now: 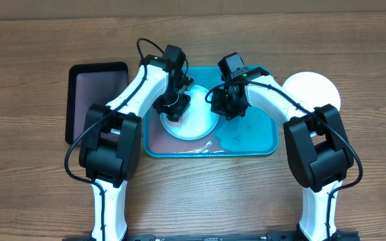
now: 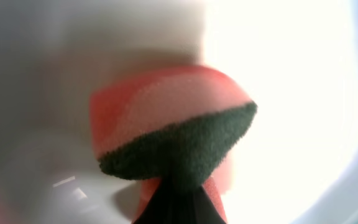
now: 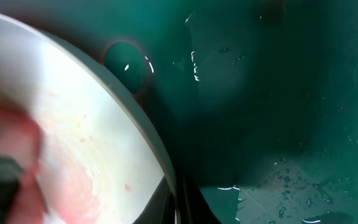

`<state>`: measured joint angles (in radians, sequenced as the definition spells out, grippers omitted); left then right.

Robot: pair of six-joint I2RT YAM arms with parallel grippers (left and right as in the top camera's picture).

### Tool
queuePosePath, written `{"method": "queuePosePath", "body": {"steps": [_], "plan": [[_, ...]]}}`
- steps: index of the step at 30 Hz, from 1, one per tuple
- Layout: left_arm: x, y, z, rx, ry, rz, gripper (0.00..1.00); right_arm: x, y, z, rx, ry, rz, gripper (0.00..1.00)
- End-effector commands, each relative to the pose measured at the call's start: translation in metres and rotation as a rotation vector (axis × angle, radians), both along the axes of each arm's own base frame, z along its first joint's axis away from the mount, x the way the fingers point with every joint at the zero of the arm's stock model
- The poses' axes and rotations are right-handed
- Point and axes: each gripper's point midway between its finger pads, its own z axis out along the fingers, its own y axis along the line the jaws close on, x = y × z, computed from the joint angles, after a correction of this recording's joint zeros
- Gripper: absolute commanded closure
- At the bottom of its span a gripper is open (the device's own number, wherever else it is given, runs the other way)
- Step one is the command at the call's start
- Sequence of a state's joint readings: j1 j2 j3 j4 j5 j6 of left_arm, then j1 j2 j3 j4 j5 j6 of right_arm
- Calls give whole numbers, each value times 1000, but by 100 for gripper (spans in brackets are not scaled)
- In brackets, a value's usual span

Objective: Clean dirty plates on tray and stack at the side

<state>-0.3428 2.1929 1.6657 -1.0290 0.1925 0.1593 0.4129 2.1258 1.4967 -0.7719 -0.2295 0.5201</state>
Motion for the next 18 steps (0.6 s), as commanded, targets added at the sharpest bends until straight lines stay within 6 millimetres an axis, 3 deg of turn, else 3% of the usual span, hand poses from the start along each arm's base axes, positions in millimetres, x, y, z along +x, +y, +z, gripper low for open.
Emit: {"method": "queuePosePath", "body": {"steps": [1, 7, 11, 14, 18], "plan": [[-21, -46, -4, -238, 65, -145, 96, -2, -9, -16, -35, 28, -33, 96], [40, -39, -8, -153, -127, 135, 96, -3, -9, -16, -36, 30, -33, 96], [83, -4, -6, 24, -313, 385, 96, -3, -9, -16, -37, 31, -33, 96], [95, 36, -2, 212, -419, 555, 96, -2, -9, -16, -37, 30, -33, 96], [77, 67, -1, 387, -408, 613, 96, -2, -9, -16, -36, 27, -33, 96]]}}
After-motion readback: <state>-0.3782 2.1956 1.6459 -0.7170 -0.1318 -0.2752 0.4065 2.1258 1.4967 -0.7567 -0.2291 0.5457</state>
